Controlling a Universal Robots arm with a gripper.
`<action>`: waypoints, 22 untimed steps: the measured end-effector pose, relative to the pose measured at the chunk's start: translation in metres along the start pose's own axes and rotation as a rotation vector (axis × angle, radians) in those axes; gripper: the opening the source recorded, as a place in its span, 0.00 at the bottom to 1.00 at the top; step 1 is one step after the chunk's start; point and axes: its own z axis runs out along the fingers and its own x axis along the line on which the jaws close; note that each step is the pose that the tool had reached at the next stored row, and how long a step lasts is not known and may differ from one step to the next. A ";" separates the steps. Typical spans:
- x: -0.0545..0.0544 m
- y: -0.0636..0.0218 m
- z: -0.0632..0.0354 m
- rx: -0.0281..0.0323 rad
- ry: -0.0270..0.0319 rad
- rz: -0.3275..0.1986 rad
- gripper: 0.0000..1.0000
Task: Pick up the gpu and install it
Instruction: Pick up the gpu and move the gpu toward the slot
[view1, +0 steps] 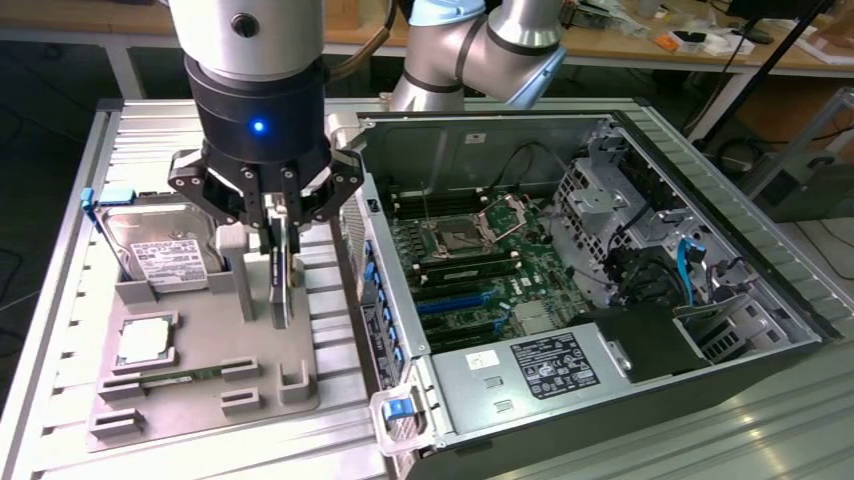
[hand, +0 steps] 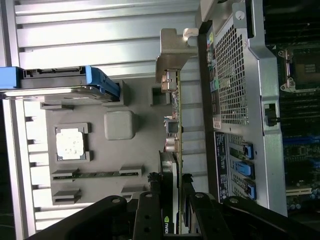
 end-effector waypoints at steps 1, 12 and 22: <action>0.000 0.0000 -0.0005 -0.0001 -0.0001 0.000 0.27; 0.000 0.0001 -0.0031 0.0000 0.0000 0.000 0.27; 0.000 0.0003 -0.0073 -0.0001 0.0000 0.000 0.27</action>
